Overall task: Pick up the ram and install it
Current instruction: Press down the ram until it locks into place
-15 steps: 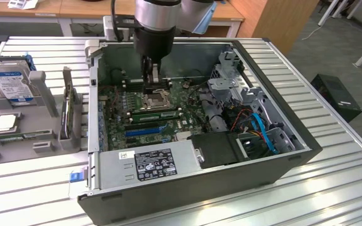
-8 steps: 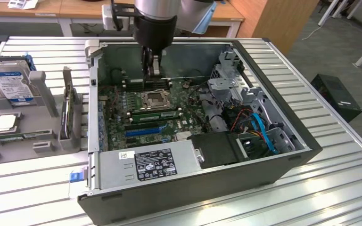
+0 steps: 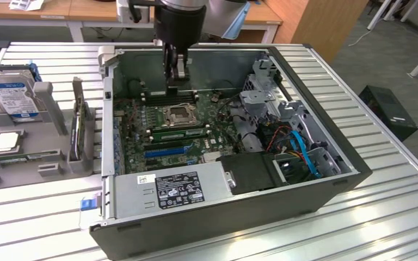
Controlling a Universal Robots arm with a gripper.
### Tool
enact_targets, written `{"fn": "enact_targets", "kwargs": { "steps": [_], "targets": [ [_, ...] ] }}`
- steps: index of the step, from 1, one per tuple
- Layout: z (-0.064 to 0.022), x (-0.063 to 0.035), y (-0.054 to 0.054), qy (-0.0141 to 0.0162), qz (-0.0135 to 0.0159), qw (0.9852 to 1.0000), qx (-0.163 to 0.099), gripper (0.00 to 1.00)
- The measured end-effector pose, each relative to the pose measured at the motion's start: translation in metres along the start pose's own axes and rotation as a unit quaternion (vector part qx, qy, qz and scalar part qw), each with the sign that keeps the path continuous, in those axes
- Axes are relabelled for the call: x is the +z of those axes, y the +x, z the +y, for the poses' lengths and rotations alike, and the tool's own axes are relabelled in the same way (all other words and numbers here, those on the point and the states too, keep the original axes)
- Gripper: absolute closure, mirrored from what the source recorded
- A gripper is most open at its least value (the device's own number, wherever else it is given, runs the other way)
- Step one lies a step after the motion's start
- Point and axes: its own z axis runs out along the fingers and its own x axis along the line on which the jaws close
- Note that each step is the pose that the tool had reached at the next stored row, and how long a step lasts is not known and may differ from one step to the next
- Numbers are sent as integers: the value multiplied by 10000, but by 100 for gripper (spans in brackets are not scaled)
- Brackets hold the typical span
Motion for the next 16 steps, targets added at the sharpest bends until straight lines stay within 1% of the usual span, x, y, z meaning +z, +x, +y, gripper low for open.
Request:
{"fn": "enact_targets", "kwargs": {
  "steps": [3, 11, 14, 16],
  "targets": [
    [3, -51, -1, 0, 0, 10000, 0, 89],
    [-2, -58, -1, 0, 0, 10000, -1, 89],
    [-49, -60, -2, -2, 0, 10000, 0, 89],
    [-86, -61, -2, -9, 0, 10000, 0, 89]
  ]
}}
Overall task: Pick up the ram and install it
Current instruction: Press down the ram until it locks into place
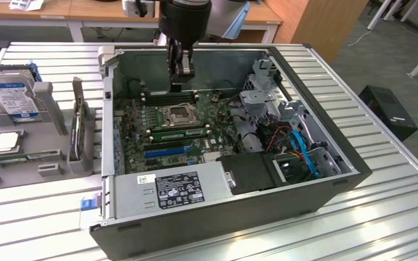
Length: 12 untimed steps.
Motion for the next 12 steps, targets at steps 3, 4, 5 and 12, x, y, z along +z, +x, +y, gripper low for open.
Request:
{"fn": "enact_targets", "kwargs": {
  "steps": [3, 4, 5, 12],
  "targets": [
    [-62, -3, 0, -16, 0, 10000, 0, 89],
    [-81, -4, 0, -22, 0, 10000, 0, 89],
    [-101, -5, 0, -28, 0, 10000, 1, 89],
    [-219, -10, -1, -52, 0, 10000, 1, 89]
  ]
}}
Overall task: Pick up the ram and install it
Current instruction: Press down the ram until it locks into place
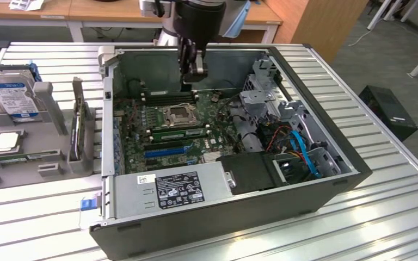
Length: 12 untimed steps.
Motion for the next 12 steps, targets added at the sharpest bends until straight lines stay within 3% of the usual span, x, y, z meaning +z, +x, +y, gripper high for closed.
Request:
{"fn": "enact_targets", "kwargs": {
  "steps": [8, 12],
  "targets": [
    [-102, -6, -1, -20, 0, 10000, 0, 89],
    [-111, -7, 0, -21, 0, 10000, 1, 89]
  ]
}}
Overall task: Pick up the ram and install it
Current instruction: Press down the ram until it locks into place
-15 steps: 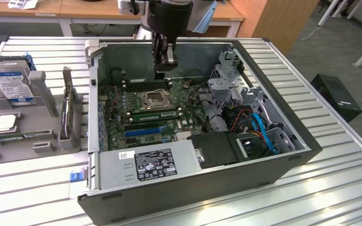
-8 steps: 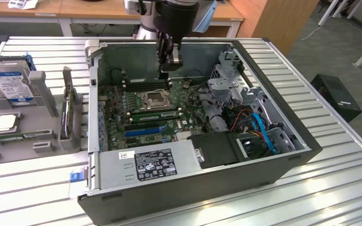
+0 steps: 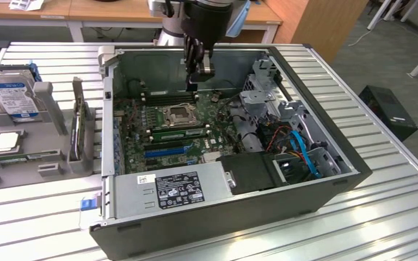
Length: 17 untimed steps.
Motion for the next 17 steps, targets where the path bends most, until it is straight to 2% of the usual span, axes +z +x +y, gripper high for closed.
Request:
{"fn": "enact_targets", "kwargs": {
  "steps": [6, 11, 17],
  "targets": [
    [7, 0, -1, 33, -3, 10000, -8, 89],
    [22, 2, 0, 81, -4, 10000, -17, 89],
    [23, 2, 0, 84, -4, 10000, -18, 89]
  ]
}}
